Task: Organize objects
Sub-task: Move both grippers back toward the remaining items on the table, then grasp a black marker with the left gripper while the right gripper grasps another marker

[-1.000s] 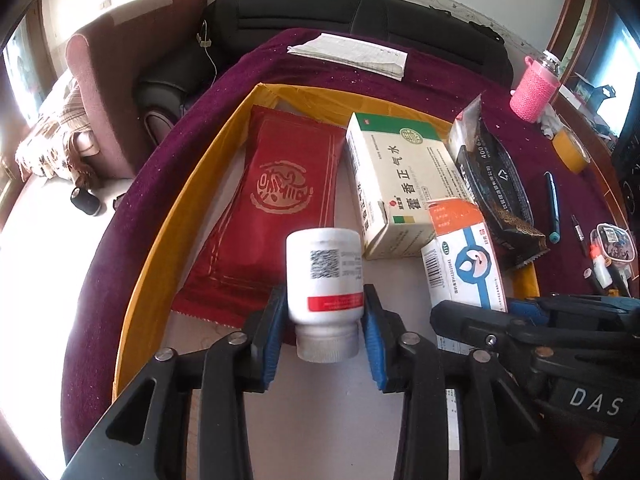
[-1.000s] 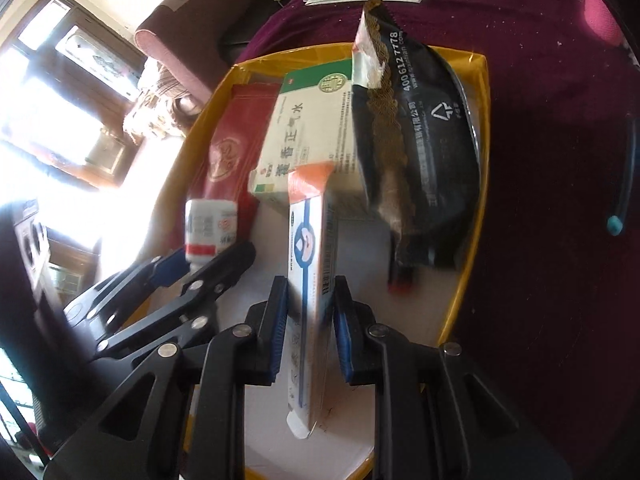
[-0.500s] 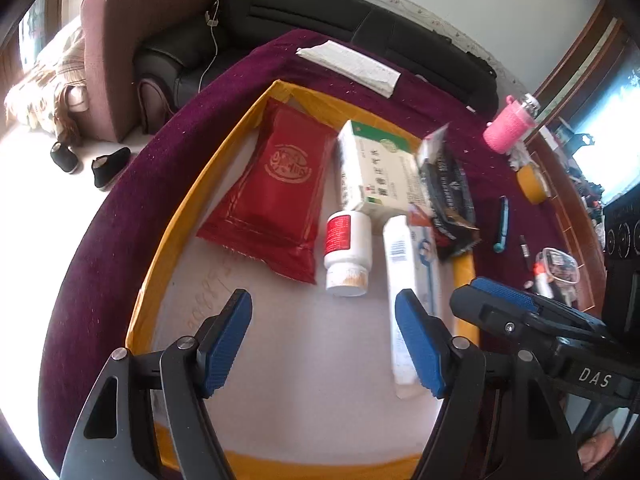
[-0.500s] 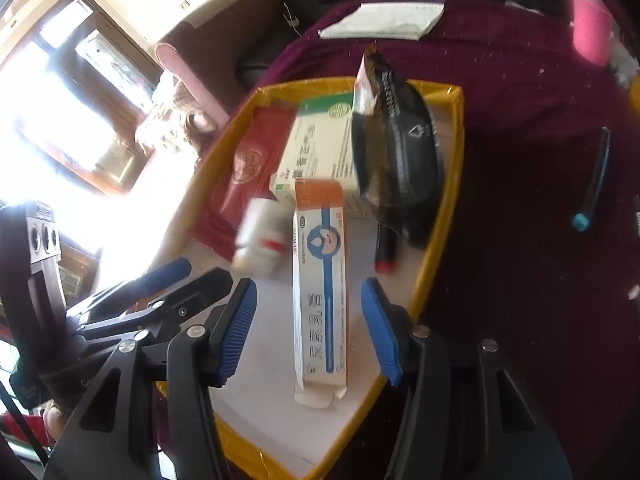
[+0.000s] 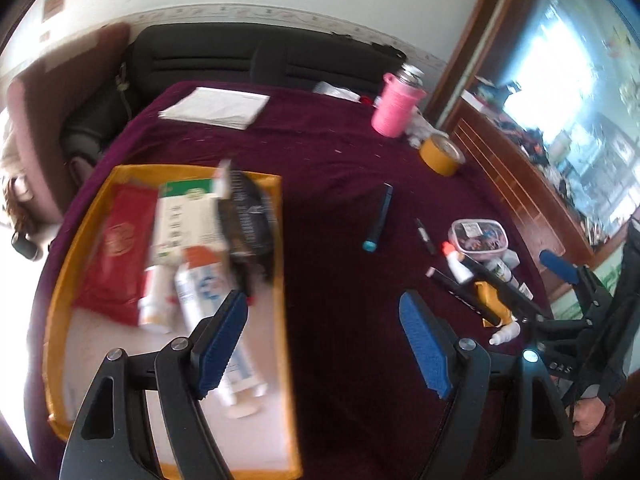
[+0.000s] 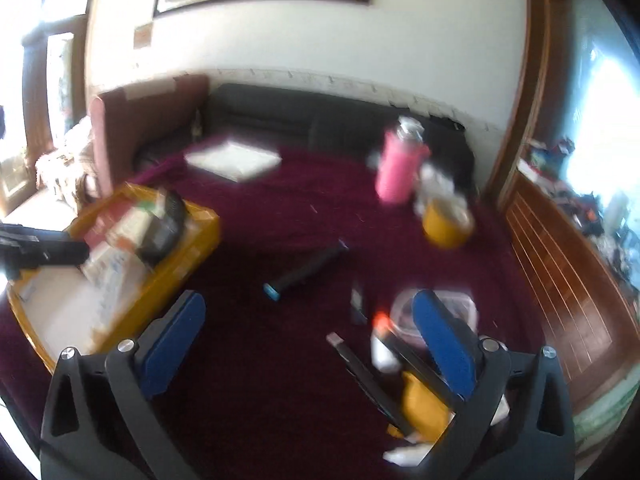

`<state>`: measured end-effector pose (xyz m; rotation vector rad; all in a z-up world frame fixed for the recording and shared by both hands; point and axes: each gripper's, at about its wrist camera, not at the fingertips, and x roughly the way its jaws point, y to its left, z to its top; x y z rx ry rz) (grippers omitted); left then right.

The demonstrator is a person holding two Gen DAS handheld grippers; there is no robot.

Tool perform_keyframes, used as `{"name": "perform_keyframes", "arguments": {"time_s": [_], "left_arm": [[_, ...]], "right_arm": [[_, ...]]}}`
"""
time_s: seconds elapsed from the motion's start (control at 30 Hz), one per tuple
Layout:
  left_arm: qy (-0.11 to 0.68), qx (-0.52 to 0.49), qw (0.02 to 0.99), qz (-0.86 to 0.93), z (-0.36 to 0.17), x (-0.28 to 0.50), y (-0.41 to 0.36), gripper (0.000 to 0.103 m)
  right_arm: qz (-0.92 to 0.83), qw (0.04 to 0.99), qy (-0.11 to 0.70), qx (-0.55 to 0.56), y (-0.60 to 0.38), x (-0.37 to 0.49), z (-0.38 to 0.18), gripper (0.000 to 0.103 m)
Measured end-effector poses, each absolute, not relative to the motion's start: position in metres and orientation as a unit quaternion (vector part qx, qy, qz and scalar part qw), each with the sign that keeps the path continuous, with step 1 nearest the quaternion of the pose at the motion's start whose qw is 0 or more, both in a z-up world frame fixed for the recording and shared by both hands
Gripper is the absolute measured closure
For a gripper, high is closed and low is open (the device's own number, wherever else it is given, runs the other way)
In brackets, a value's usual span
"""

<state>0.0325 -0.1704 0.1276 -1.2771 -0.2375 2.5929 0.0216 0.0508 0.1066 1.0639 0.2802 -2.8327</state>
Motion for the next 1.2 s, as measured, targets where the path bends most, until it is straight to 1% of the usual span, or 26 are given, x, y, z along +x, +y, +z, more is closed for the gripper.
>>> {"name": "perform_keyframes", "arguments": {"time_s": [0.03,0.2,0.3,0.43,0.53,0.6,0.63,0.73,0.8,0.87,0.9,1.03,1.13,1.2], "left_arm": [[-0.068,-0.445,0.123,0.885,0.123,0.023,-0.152,0.03],[-0.049,-0.489,0.134,0.86,0.096,-0.024,-0.093,0.03],[-0.02,-0.492,0.123,0.862,0.075,-0.06,-0.063,0.03],[0.013,-0.499,0.097,0.861,0.048,-0.109,-0.036,0.031],[0.035,-0.498,0.092,0.862,0.032,-0.139,-0.02,0.031],[0.057,-0.5,0.083,0.86,0.024,-0.151,-0.01,0.03],[0.064,-0.505,0.081,0.857,0.018,-0.158,-0.005,0.029],[0.065,-0.487,0.075,0.867,0.018,-0.165,0.002,0.028],[0.059,-0.481,0.076,0.871,0.018,-0.163,0.003,0.036],[0.056,-0.478,0.111,0.869,0.02,-0.155,0.008,0.085],[0.06,-0.481,0.113,0.868,0.021,-0.15,0.01,0.089],[0.07,-0.484,0.116,0.865,0.028,-0.127,0.011,0.09],[0.04,-0.486,0.125,0.864,0.041,-0.108,-0.001,0.09],[0.036,-0.473,0.133,0.87,0.057,-0.084,-0.009,0.09]], "right_arm": [[-0.927,0.037,0.078,0.365,0.068,0.017,0.1,0.0],[-0.926,0.017,-0.096,0.366,0.18,0.008,0.085,0.0],[-0.927,0.002,-0.157,0.341,0.217,-0.003,0.081,0.0],[-0.925,-0.014,-0.192,0.328,0.247,-0.02,0.075,0.0],[-0.925,-0.012,-0.203,0.322,0.261,-0.025,0.07,0.0],[-0.923,-0.01,-0.207,0.323,0.265,-0.026,0.064,0.0],[-0.92,-0.007,-0.214,0.327,0.268,-0.027,0.062,0.0],[-0.916,-0.005,-0.231,0.327,0.279,-0.028,0.06,0.0],[-0.916,-0.005,-0.243,0.32,0.286,-0.022,0.061,0.0],[-0.914,-0.012,-0.252,0.318,0.292,-0.021,0.059,0.0],[-0.912,-0.014,-0.255,0.32,0.293,-0.021,0.058,0.0],[-0.909,-0.02,-0.261,0.324,0.294,-0.021,0.054,0.0],[-0.915,-0.015,-0.251,0.315,0.288,-0.018,0.057,0.0],[-0.922,-0.002,-0.238,0.305,0.282,-0.015,0.061,0.0]]}}
